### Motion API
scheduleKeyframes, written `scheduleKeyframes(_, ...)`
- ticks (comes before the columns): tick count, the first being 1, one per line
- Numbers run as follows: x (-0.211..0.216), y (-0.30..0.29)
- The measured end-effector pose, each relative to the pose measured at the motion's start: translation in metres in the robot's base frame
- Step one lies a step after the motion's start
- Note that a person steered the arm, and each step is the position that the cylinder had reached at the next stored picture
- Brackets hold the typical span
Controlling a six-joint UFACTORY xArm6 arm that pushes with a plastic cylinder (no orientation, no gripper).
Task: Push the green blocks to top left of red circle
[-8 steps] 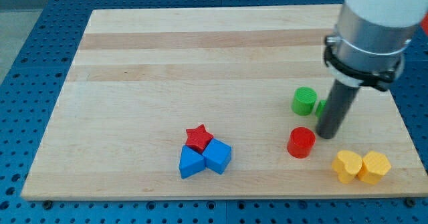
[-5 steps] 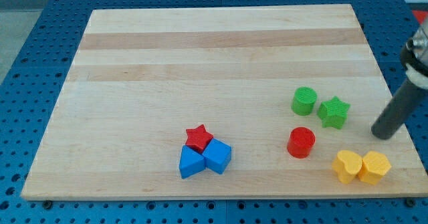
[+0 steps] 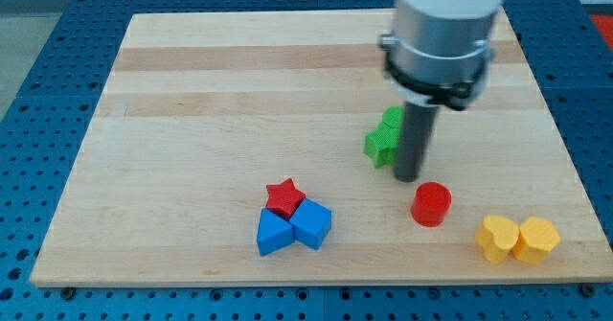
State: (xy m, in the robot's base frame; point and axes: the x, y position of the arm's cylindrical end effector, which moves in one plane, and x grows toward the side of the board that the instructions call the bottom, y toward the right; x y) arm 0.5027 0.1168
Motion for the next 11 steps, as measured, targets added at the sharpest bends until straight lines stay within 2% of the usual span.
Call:
scheduleKeyframes(1,-0.011,0.046)
scheduleKeyframes(3,-0.086,0.043)
scheduleKeyframes(5,-0.082,0.013)
scheduleKeyframes(6,-0.082,0.081)
scheduleKeyframes(7,-0.064,0.163)
scheduleKeyframes(8,-0.004,0.211)
scheduleKeyframes(9,0.061,0.217)
scheduleKeyframes(10,0.101,0.203)
scheduleKeyframes(11,0.114,0.166)
